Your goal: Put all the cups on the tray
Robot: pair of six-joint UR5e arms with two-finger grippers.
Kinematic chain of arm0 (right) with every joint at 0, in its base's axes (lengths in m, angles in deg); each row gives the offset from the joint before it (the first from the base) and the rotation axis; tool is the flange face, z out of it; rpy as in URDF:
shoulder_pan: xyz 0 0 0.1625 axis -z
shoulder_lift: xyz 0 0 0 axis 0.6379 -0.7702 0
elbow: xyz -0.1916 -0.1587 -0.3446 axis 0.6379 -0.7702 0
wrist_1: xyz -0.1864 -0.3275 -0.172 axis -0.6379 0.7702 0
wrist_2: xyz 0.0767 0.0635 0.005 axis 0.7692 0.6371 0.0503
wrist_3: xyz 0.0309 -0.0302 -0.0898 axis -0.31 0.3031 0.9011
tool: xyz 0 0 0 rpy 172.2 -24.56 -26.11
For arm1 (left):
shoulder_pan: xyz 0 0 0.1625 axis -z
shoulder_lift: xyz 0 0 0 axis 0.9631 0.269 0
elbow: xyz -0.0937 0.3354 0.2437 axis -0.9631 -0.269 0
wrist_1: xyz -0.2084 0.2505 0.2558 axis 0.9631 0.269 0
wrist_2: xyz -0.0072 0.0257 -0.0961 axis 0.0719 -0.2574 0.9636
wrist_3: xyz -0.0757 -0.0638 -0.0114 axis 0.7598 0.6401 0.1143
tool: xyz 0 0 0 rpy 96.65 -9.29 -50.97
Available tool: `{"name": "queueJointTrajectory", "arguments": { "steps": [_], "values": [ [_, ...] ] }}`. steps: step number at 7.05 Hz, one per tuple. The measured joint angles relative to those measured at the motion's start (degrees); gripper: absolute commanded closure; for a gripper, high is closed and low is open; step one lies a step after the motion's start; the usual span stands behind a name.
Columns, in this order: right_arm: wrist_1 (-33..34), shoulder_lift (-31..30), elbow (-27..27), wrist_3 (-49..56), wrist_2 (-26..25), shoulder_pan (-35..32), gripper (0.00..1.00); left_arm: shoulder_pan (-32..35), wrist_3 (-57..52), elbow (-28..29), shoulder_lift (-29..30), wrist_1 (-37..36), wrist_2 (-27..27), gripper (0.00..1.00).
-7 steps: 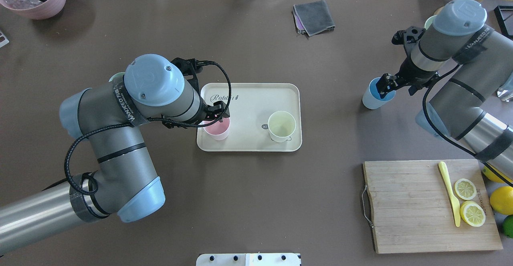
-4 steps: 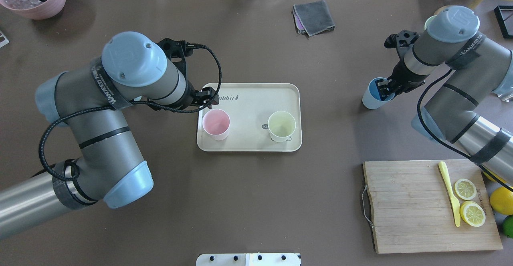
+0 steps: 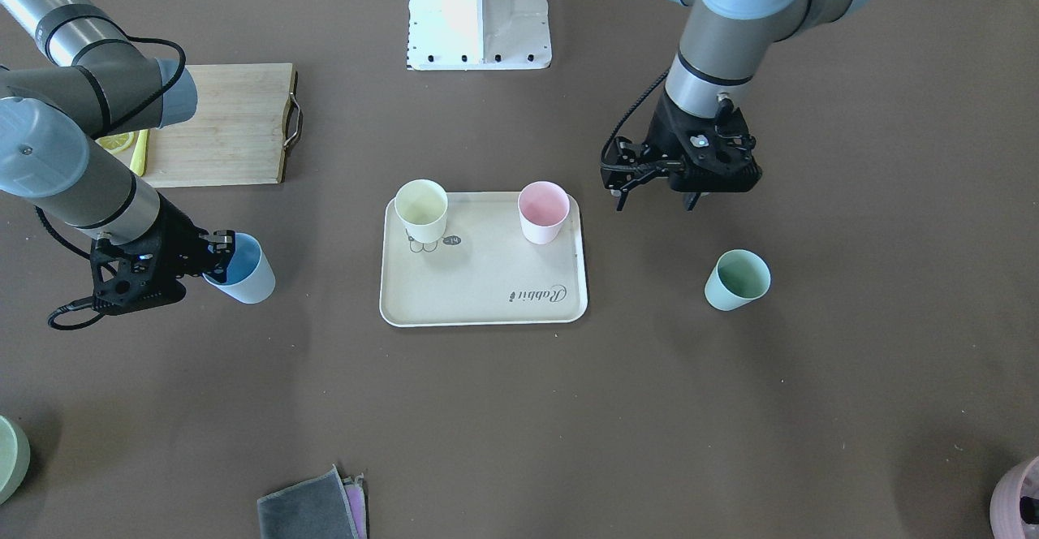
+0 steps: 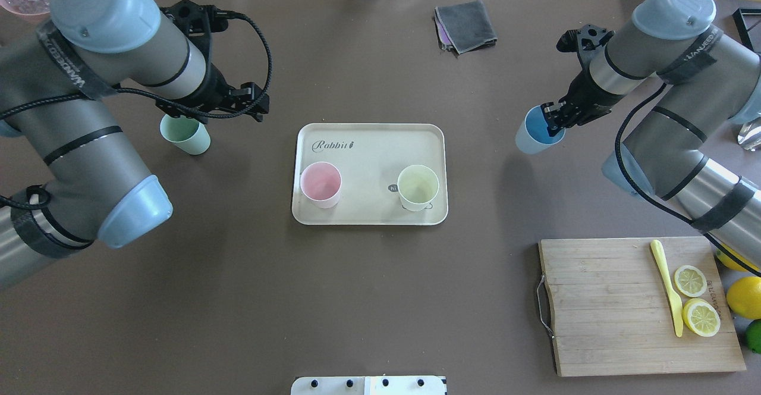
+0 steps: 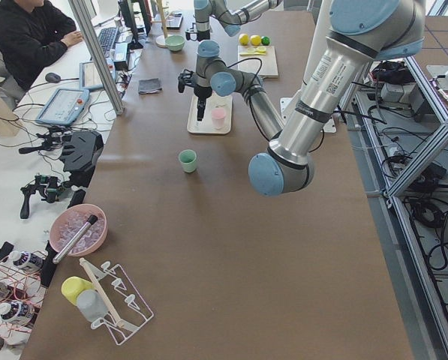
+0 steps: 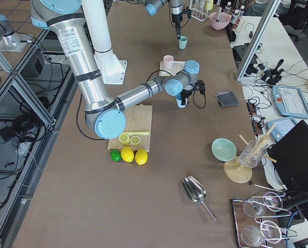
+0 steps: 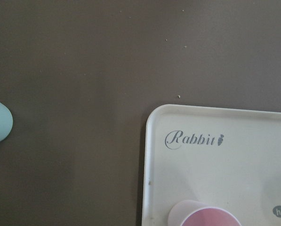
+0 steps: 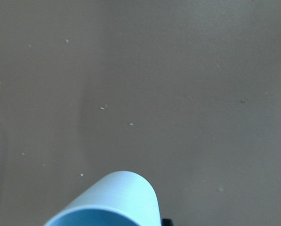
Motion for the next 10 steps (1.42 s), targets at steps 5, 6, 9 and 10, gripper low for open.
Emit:
{"name": "queueJointTrajectory", "arguments": {
  "steps": [5,6,9,10],
  "values": [
    [6.56,13.08,0.26,-12.66,0.01,3.78,1.0,6.12,-14.82,12.59,-10.53,19.95,0.45,0.09],
    [6.7,14.25,-0.3,-13.52,-0.8,4.48,1.0,6.14,-14.66,14.27,-11.42,22.81,0.48,0.22],
    [6.48,16.46,-4.16,-14.02,-3.37,6.09,1.0,5.5,-12.05,16.03,-11.07,24.32,0.58,0.57],
    [6.31,16.87,-5.07,-14.1,-4.48,7.18,1.0,4.99,-10.28,15.93,-10.84,24.38,0.62,0.82]
  ]
}}
